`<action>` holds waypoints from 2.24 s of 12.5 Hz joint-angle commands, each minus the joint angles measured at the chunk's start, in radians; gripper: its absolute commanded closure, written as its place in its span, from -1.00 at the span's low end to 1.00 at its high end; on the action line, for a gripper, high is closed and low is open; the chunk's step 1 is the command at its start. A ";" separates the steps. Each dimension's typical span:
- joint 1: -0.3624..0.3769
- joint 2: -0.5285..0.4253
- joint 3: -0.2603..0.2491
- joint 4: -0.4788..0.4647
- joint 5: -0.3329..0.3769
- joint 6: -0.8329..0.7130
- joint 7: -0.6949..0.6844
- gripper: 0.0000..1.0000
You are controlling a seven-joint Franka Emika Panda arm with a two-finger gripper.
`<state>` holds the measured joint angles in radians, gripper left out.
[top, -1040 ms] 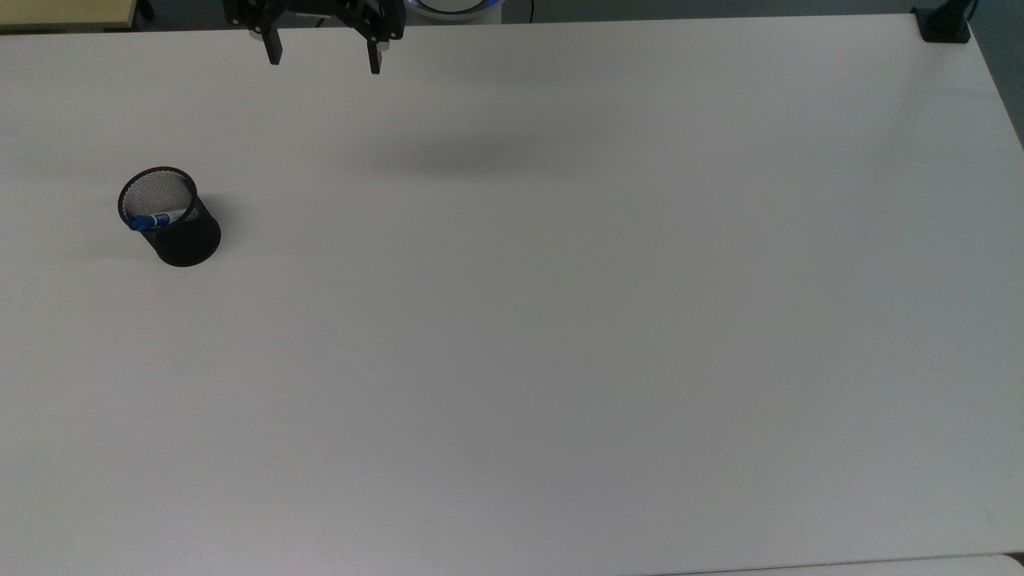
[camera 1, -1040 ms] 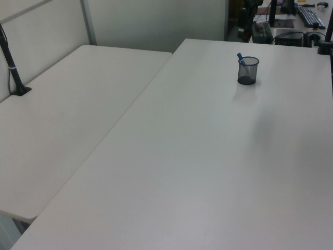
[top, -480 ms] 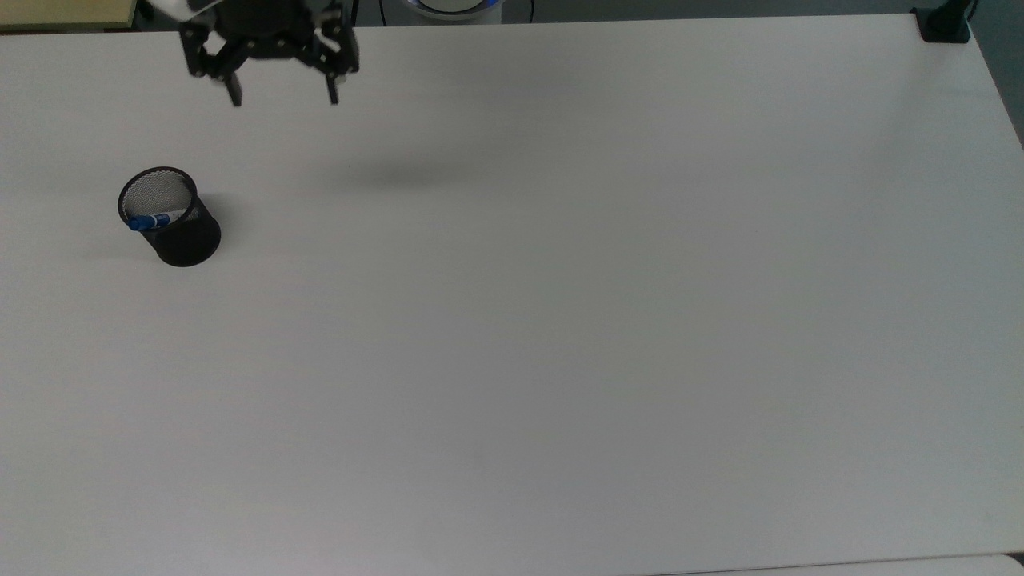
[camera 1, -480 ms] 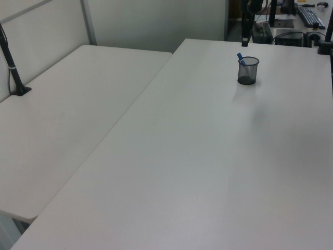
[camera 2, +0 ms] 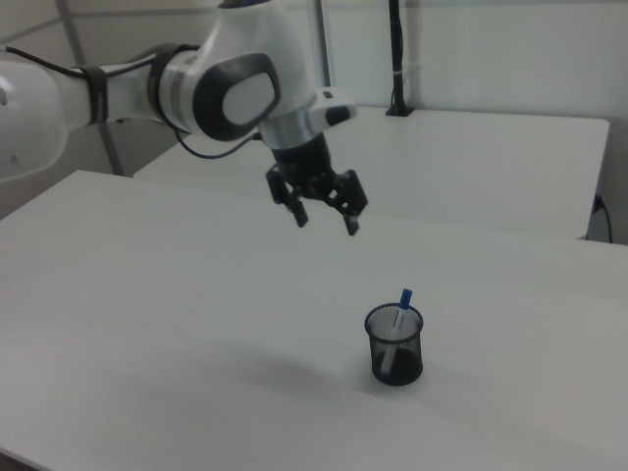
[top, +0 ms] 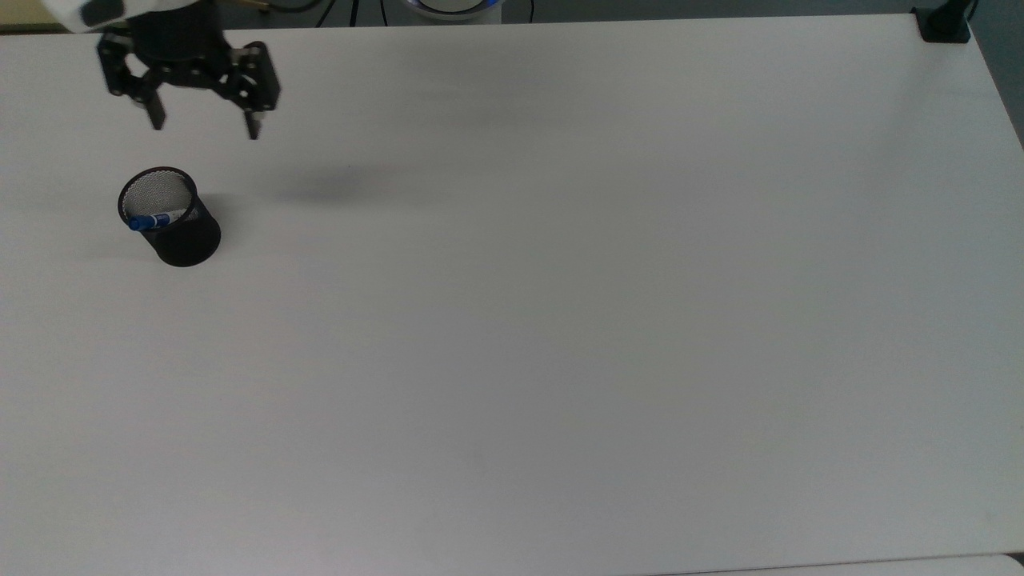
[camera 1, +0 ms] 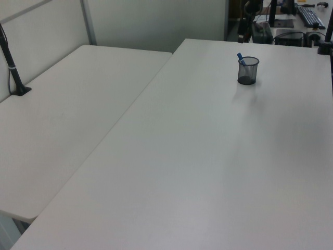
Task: Remove the marker
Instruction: 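Move the open gripper over the black mesh cup toward the marker, then lower the gripper and close it on the blue-capped marker, then lift the marker straight up out of the mesh cup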
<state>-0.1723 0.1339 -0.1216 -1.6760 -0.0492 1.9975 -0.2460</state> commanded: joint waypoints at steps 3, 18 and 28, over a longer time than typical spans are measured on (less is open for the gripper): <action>-0.003 0.038 -0.082 -0.132 -0.043 0.306 0.022 -1.00; -0.023 0.171 -0.107 -0.156 -0.026 0.509 0.030 0.60; -0.016 -0.046 -0.101 -0.085 0.008 0.295 0.030 1.00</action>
<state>-0.2040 0.2339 -0.2217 -1.7783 -0.0720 2.4512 -0.2263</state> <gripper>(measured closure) 0.833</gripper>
